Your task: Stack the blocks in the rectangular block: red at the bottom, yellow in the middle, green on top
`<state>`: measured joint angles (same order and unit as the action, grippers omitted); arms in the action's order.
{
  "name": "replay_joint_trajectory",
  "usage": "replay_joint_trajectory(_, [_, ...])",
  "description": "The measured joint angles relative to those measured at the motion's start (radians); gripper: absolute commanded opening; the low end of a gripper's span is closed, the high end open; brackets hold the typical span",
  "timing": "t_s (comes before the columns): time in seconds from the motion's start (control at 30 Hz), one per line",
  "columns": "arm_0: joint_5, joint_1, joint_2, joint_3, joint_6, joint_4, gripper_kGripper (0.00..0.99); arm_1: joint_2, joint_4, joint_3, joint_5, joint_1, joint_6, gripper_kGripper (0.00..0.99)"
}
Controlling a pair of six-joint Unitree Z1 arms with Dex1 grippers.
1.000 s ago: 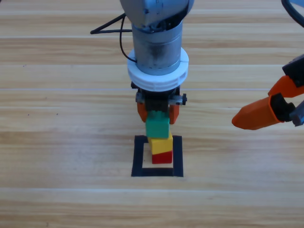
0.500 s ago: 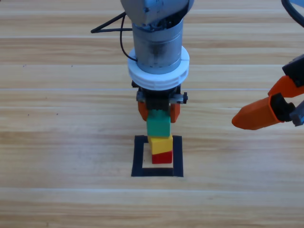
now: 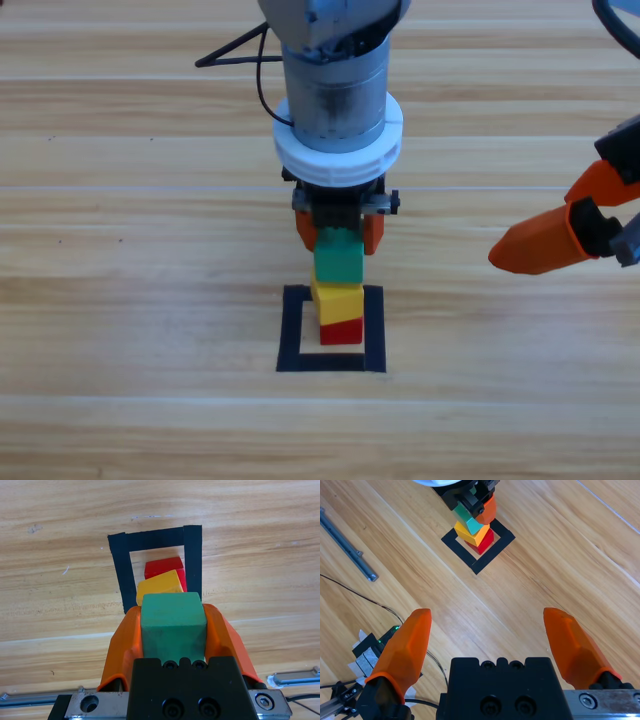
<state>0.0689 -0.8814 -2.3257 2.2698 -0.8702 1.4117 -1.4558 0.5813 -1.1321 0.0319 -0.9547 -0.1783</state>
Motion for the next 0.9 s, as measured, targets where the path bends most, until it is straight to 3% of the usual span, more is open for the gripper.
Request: replay_joint_trajectory(0.9, [0.000,0.000,-0.024,-0.002,0.000,0.000,0.058,0.003,0.000,0.005,0.001,0.000,0.034,0.990])
